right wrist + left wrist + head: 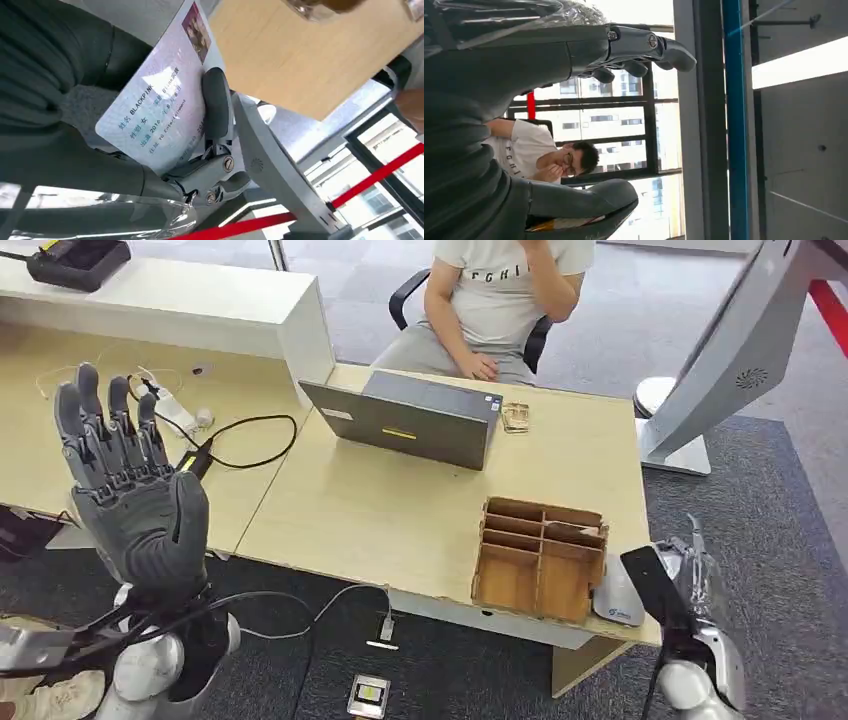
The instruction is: Pass the card to the sensor for recognition and then transmit it.
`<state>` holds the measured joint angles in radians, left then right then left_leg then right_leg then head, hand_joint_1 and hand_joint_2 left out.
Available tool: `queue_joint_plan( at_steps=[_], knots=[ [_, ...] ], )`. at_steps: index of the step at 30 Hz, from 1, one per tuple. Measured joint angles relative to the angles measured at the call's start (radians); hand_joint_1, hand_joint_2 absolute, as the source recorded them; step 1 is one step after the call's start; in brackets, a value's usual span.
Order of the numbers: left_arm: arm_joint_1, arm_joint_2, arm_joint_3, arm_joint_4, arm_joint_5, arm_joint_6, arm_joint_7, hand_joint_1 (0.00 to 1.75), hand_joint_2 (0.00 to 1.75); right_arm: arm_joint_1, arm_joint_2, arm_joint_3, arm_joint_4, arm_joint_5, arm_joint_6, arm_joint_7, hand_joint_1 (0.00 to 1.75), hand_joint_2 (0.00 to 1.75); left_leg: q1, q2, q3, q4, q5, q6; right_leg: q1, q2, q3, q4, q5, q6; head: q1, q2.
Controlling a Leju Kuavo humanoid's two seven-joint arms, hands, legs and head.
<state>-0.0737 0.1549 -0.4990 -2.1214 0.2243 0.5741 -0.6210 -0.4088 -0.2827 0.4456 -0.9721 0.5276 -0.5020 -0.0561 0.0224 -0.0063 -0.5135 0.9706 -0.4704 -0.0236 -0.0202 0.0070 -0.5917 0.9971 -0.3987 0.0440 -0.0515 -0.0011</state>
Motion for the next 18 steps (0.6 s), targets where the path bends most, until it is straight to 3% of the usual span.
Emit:
queue_joint_plan(
  at_steps=[6, 18],
  knots=[
    [-0.003, 0.000, -0.001, 0.000, 0.010, -0.017, -0.007, 0.00, 1.75, -0.041, -0.024, 0.000, -0.083, 0.051, 0.033, 0.016, 1.75, 1.75, 0.000, 0.000, 0.000, 0.000, 0.000, 0.000, 0.000, 0.000, 0.000, 0.000, 0.000, 0.000, 0.000, 0.000],
    [-0.052, -0.001, -0.010, 0.025, 0.044, -0.058, -0.007, 0.00, 1.75, -0.241, -0.061, 0.024, -0.134, 0.120, 0.117, 0.076, 1.75, 1.75, 0.000, 0.001, -0.001, 0.000, 0.000, 0.000, 0.000, 0.000, -0.002, 0.000, 0.001, 0.000, 0.000, 0.000]
  ],
)
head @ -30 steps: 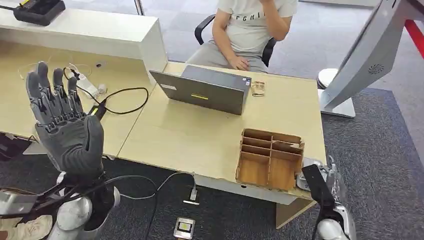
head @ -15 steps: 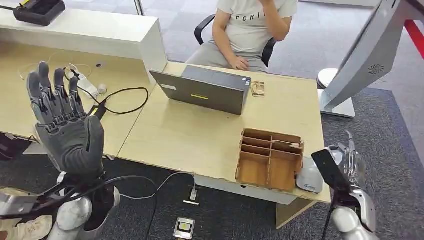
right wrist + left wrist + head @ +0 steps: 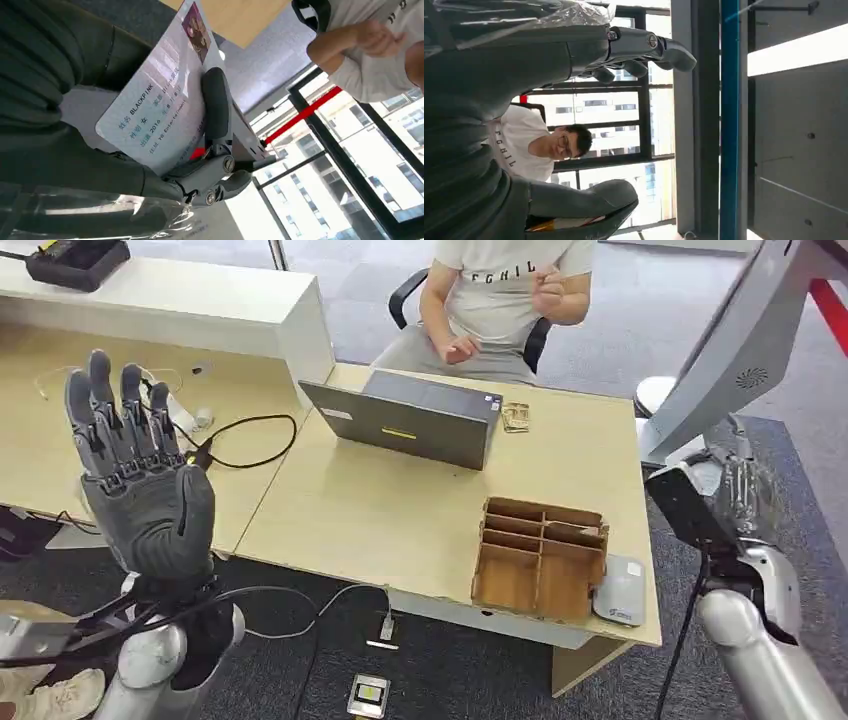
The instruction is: Pass the card to the sensor for recognition and then transmit it.
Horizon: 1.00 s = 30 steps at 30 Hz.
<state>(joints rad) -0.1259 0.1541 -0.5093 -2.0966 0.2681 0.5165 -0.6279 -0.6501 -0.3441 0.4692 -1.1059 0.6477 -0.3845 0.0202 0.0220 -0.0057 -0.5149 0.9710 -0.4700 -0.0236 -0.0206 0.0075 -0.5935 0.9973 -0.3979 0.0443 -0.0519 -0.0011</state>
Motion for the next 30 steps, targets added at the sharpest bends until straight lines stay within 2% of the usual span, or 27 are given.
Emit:
queue_joint_plan(
  at_steps=[12, 19, 30],
  knots=[
    [-0.038, -0.013, -0.021, 0.035, 0.031, -0.012, -0.028, 0.00, 1.75, -0.220, 0.030, 0.066, 0.106, 0.051, 0.034, 0.018, 1.75, 1.75, 0.000, 0.000, -0.001, 0.000, 0.001, 0.000, 0.000, 0.000, 0.000, 0.000, 0.000, 0.000, 0.000, 0.000],
    [-0.043, -0.018, -0.026, 0.047, 0.043, -0.007, -0.034, 0.00, 1.75, -0.272, 0.061, 0.104, 0.176, 0.068, 0.031, 0.026, 1.75, 1.75, 0.000, 0.000, 0.000, 0.000, 0.001, 0.000, 0.000, 0.000, 0.000, 0.000, 0.000, 0.000, 0.000, 0.000],
    [-0.051, -0.020, -0.031, 0.060, 0.057, -0.008, -0.037, 0.00, 1.75, -0.288, 0.097, 0.141, 0.248, 0.076, 0.030, 0.026, 1.75, 1.75, 0.000, -0.001, 0.000, 0.000, 0.001, 0.000, 0.000, 0.000, 0.000, 0.000, 0.000, 0.000, 0.000, 0.000]
  ],
)
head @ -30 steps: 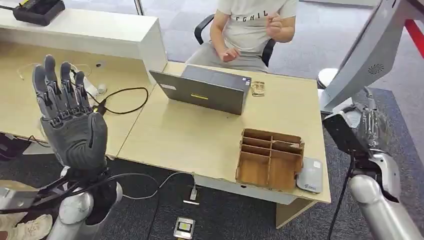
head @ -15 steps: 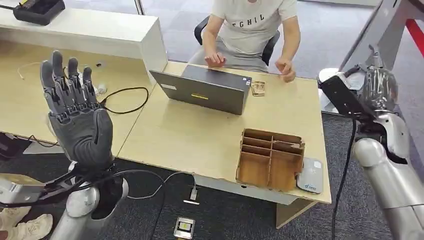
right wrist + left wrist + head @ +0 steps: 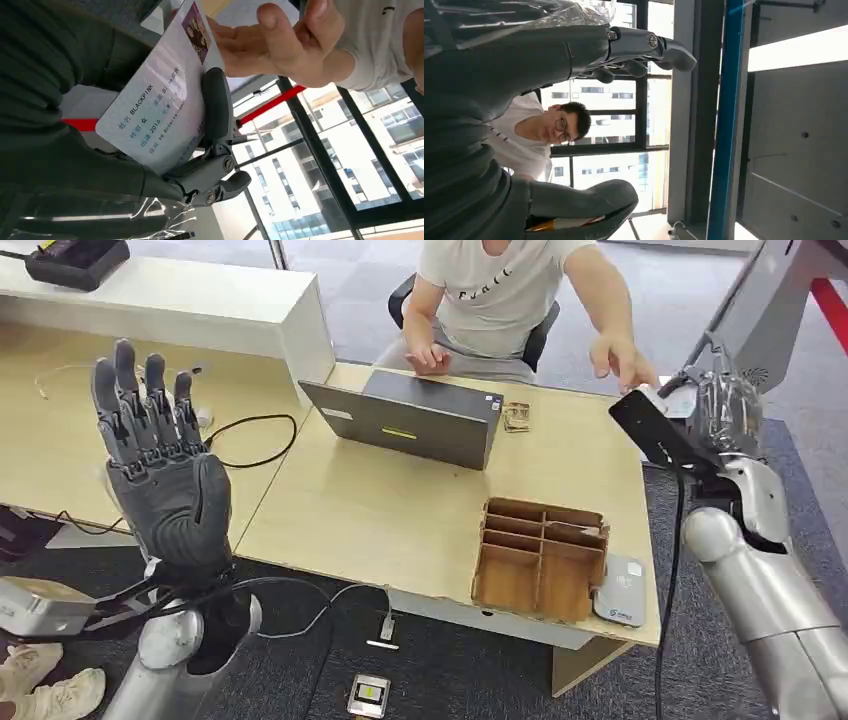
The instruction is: Pass the card to the sensor for recognition and then transmit it.
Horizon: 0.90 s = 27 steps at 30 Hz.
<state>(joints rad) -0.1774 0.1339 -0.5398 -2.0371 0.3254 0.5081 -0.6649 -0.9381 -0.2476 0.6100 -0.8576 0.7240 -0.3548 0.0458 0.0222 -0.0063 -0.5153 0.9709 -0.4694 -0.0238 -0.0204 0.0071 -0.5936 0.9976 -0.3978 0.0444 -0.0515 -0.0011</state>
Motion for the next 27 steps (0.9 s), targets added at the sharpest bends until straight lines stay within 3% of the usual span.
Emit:
queue_joint_plan(
  at_steps=[10, 27],
  knots=[
    [0.002, 0.000, -0.001, 0.000, 0.000, 0.006, -0.002, 0.00, 1.75, -0.006, 0.009, 0.007, 0.013, 0.006, 0.000, 0.000, 1.75, 1.75, 0.000, 0.000, 0.000, 0.000, 0.000, 0.000, 0.000, 0.000, 0.000, 0.000, 0.000, 0.000, 0.000, 0.000],
    [0.026, 0.016, -0.007, -0.002, -0.003, 0.058, -0.002, 0.00, 1.75, -0.041, 0.069, 0.034, 0.106, 0.017, -0.013, -0.036, 1.75, 1.75, 0.000, 0.000, 0.000, 0.000, 0.000, 0.000, 0.000, 0.000, 0.000, 0.000, 0.000, 0.000, 0.000, 0.000]
  ],
)
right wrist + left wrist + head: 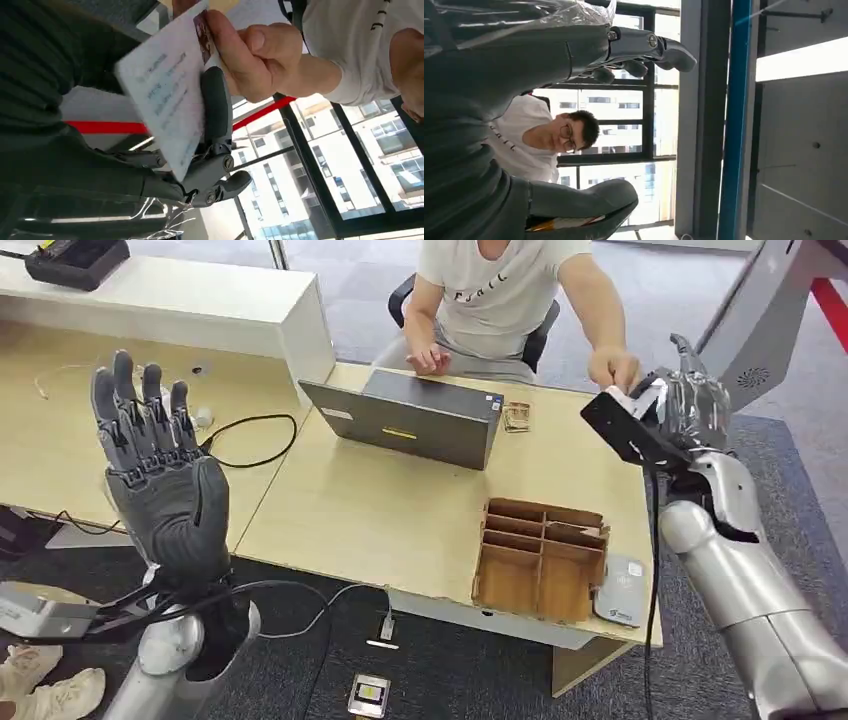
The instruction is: Pass the card to the sensor for recognition and then transmit it.
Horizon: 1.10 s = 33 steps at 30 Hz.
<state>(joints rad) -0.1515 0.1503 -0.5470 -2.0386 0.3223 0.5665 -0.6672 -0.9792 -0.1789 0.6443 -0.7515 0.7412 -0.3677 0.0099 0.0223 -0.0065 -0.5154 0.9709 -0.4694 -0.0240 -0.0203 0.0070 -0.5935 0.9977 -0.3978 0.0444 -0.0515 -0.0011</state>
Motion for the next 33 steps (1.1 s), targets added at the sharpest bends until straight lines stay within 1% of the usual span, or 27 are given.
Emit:
queue_joint_plan(
  at_steps=[8, 9, 10, 11, 16, 27, 33],
  knots=[
    [0.007, 0.010, -0.002, 0.000, -0.001, 0.008, 0.000, 0.00, 1.75, 0.000, 0.011, 0.003, 0.032, -0.008, -0.006, -0.012, 1.75, 1.75, 0.000, 0.000, 0.000, 0.000, 0.000, 0.000, 0.000, 0.000, 0.000, 0.000, 0.000, 0.000, 0.000, 0.000],
    [0.008, 0.011, -0.002, 0.000, -0.002, 0.009, 0.000, 0.00, 1.75, 0.000, 0.013, 0.004, 0.038, -0.009, -0.008, -0.014, 0.19, 1.75, 0.000, 0.000, 0.000, 0.000, 0.000, 0.000, 0.000, 0.000, 0.000, 0.000, 0.000, 0.000, 0.000, 0.000],
    [0.008, 0.012, -0.003, 0.000, -0.002, 0.010, 0.000, 0.00, 1.75, 0.000, 0.015, 0.004, 0.041, -0.010, -0.010, -0.015, 0.05, 1.75, 0.000, 0.000, 0.000, 0.000, 0.000, 0.000, 0.000, 0.000, 0.000, 0.000, 0.000, 0.000, 0.000, 0.000],
    [0.009, 0.012, -0.003, 0.000, -0.002, 0.010, 0.000, 0.00, 1.75, 0.000, 0.015, 0.004, 0.043, -0.010, -0.010, -0.016, 0.00, 1.75, 0.000, 0.000, 0.000, 0.000, 0.000, 0.000, 0.000, 0.000, 0.000, 0.000, 0.000, 0.000, 0.000, 0.000],
    [0.009, 0.012, -0.002, 0.000, -0.005, 0.009, 0.000, 0.00, 1.75, 0.000, 0.019, 0.003, 0.060, -0.010, -0.033, -0.021, 0.00, 1.75, 0.000, 0.000, 0.000, 0.000, 0.000, 0.000, 0.000, 0.000, 0.000, 0.000, 0.000, 0.000, 0.000, 0.000],
    [0.009, 0.012, -0.001, 0.000, -0.009, 0.003, 0.000, 0.00, 1.75, 0.002, 0.020, 0.003, 0.083, -0.010, -0.041, -0.024, 0.00, 1.75, 0.000, 0.000, 0.001, 0.000, 0.000, 0.000, 0.000, 0.000, 0.000, 0.000, 0.000, 0.000, 0.000, 0.000],
    [0.008, 0.012, 0.000, 0.000, -0.009, -0.006, 0.009, 0.00, 1.75, 0.020, 0.010, -0.002, 0.077, -0.012, -0.058, -0.024, 0.00, 1.75, 0.000, 0.000, 0.001, 0.000, 0.000, 0.000, 0.000, 0.000, 0.000, 0.000, 0.000, 0.000, 0.000, 0.000]
  ],
)
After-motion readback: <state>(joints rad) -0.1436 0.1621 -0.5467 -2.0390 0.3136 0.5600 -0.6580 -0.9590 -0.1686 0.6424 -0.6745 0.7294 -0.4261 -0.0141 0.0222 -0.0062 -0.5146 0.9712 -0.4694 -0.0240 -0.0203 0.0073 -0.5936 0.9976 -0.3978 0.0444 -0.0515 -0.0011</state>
